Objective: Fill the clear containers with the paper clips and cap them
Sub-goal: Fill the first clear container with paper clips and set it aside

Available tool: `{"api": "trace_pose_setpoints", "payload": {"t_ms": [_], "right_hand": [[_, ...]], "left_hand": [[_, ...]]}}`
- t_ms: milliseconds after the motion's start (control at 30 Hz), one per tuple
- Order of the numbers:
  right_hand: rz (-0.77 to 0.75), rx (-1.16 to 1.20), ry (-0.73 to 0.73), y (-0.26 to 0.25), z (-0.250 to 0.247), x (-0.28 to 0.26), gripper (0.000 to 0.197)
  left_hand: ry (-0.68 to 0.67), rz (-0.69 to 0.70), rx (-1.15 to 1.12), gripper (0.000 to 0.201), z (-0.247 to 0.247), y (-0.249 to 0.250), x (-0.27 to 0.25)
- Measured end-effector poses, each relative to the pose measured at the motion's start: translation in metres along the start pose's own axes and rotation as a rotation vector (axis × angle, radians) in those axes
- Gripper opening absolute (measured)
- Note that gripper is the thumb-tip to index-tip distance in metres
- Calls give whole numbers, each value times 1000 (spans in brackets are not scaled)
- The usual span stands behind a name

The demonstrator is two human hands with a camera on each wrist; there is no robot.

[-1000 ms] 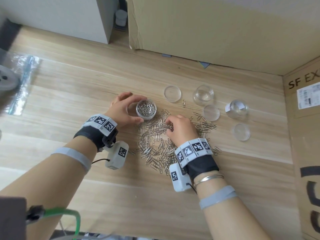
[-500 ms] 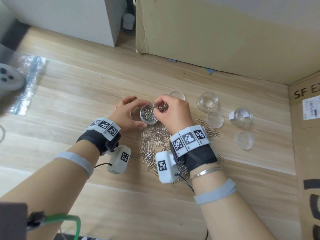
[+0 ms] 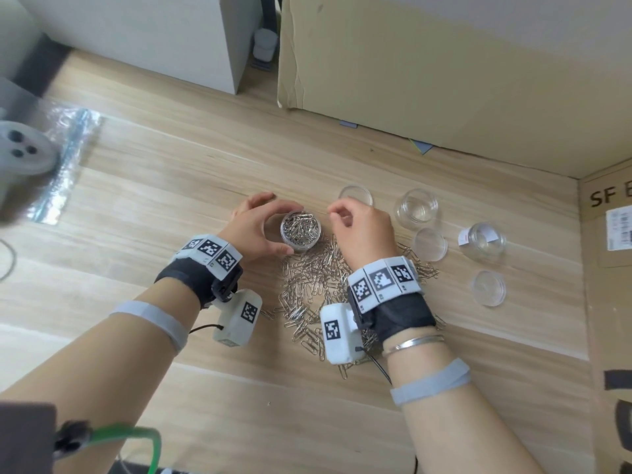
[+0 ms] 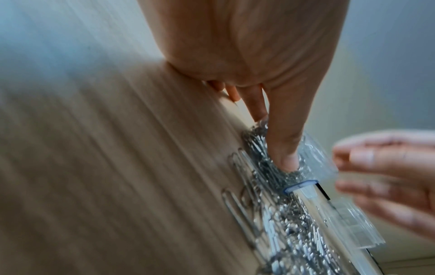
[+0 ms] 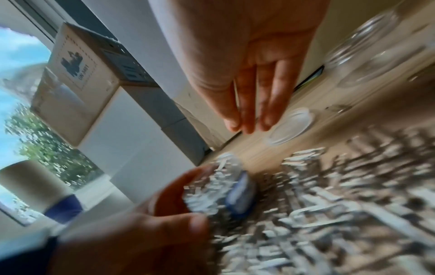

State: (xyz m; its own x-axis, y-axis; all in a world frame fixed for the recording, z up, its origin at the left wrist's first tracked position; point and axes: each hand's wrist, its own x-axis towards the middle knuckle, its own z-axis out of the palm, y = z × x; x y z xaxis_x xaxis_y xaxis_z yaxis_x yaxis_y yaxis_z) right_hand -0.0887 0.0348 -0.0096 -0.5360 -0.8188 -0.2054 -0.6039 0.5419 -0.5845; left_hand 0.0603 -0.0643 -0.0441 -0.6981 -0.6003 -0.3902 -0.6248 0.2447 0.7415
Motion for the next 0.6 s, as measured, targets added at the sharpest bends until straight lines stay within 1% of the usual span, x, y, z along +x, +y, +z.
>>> {"api": "trace_pose_setpoints", "payload": {"t_ms": [133,200,267,300,400,467,533,567,600], "right_hand": [[155,-251,-35,33,-9,-2,32],[176,-307,-74,43,-9,-5,38],[146,-328,-109,47,-7,-7,42],[124,-331,-109,47,-6,-7,40],[84,-293,-117,41,-1,-14,26],[59,-234,-184,36,3,-21,23],[30,-192,-218,31,7,-26,19],[15,-193,-219,30,8,-27,18],[3,-217,-230,29,9,-28,26]], "left_hand": [[-14,27,-10,68,0,-8,4],[-10,27,-18,69,1,-11,6],[-7,37,-16,69,2,-12,7],[-5,45,-9,69,2,-13,7],[-3,45,-1,69,3,-14,9],[-3,39,2,69,3,-15,9],[-2,40,6,69,4,-16,9],[-1,42,8,69,4,-16,9],[0,44,7,69,4,-17,10]]}}
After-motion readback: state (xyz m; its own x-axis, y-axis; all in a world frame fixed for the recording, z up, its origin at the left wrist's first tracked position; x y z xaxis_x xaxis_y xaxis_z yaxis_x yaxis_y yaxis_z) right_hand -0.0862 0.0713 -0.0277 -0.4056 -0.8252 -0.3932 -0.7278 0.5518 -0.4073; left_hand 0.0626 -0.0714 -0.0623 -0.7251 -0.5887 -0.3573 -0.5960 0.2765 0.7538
